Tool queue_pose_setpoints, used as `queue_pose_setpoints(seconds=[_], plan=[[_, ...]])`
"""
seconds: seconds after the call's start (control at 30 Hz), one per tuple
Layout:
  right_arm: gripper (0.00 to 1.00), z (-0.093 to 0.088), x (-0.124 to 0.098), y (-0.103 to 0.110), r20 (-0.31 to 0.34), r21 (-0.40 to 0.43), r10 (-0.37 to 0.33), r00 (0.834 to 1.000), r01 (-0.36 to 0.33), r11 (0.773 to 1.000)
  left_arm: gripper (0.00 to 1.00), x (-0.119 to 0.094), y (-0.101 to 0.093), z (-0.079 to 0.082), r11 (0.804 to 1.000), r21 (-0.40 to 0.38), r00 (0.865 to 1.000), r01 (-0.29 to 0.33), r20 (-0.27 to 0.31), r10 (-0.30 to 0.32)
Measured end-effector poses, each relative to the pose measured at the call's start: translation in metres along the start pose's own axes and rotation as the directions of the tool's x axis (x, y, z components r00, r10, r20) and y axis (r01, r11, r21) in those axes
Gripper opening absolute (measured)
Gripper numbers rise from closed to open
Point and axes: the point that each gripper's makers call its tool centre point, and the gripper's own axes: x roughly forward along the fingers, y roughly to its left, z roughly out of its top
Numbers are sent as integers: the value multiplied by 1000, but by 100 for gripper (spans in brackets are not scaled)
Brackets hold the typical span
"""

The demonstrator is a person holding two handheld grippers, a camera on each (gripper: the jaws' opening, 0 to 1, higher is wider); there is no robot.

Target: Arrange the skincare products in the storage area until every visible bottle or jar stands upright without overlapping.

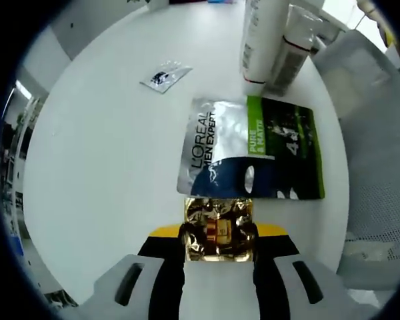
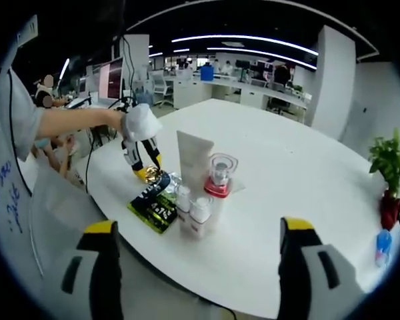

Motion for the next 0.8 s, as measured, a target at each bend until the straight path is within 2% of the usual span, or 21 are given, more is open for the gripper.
queue_pose_setpoints(seconds=[0.37, 0.7, 0.8], plan=[[100, -2, 3, 1, -13, -2, 7, 1000, -7, 1000, 36, 1, 2, 0, 1000, -5, 1000, 18, 15, -18], [100, -4, 5, 3, -25, -6, 11, 1000, -11, 1000, 37, 2, 3, 0, 1000, 1, 1000, 7, 24, -7], [100, -4, 6, 3, -27, -7, 12, 1000, -12, 1000, 42, 1, 7, 0, 1000, -3, 1000, -13, 26, 13]])
